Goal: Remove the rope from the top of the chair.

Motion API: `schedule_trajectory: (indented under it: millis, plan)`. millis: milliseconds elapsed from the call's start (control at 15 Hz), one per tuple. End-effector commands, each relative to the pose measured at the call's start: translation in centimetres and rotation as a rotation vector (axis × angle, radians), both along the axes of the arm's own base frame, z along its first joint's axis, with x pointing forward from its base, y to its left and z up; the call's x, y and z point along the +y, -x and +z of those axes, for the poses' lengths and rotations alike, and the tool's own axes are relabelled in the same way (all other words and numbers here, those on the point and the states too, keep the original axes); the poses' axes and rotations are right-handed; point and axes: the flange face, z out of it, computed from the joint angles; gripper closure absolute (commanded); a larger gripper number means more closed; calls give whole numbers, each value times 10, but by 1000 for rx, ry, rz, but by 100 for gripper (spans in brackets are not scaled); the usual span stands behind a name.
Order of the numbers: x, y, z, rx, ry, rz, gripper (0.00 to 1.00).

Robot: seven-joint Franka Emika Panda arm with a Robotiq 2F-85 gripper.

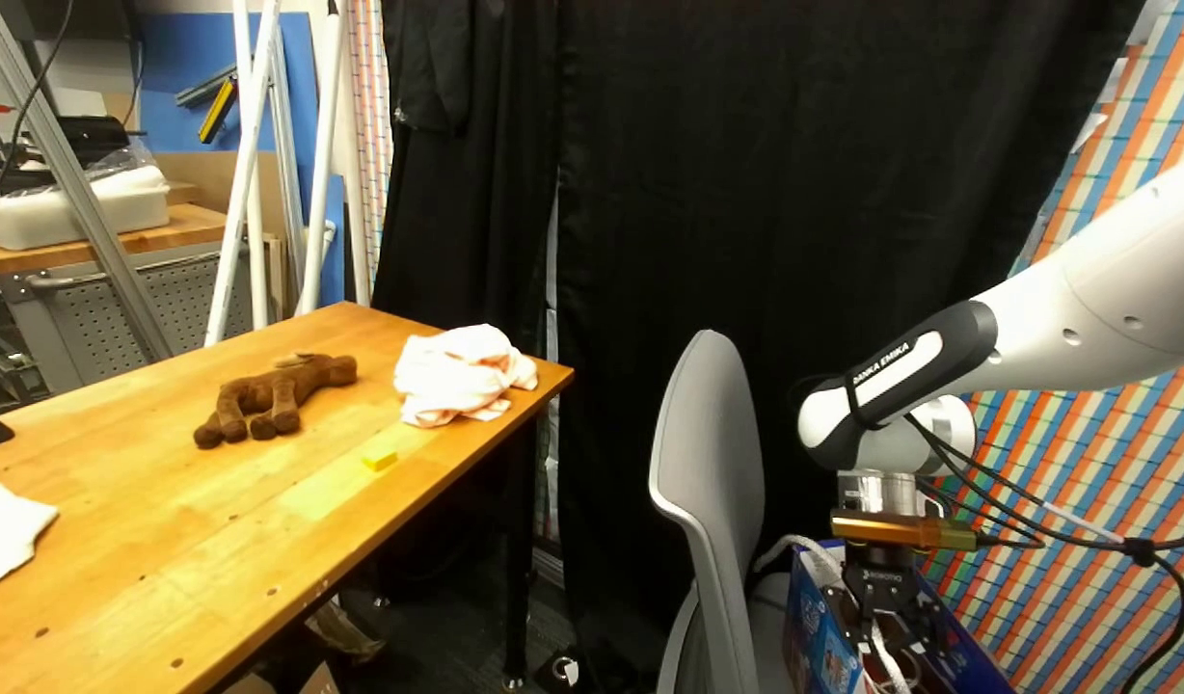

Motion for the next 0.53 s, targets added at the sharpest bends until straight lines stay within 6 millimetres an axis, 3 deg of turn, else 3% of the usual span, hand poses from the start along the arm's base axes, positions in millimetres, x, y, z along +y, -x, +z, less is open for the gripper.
schedule_trajectory:
  millis: [0,467]
  plan:
    - [-1,-1,-2,4,7,-7,90]
    - [0,-3,0,-1,18,-16,89]
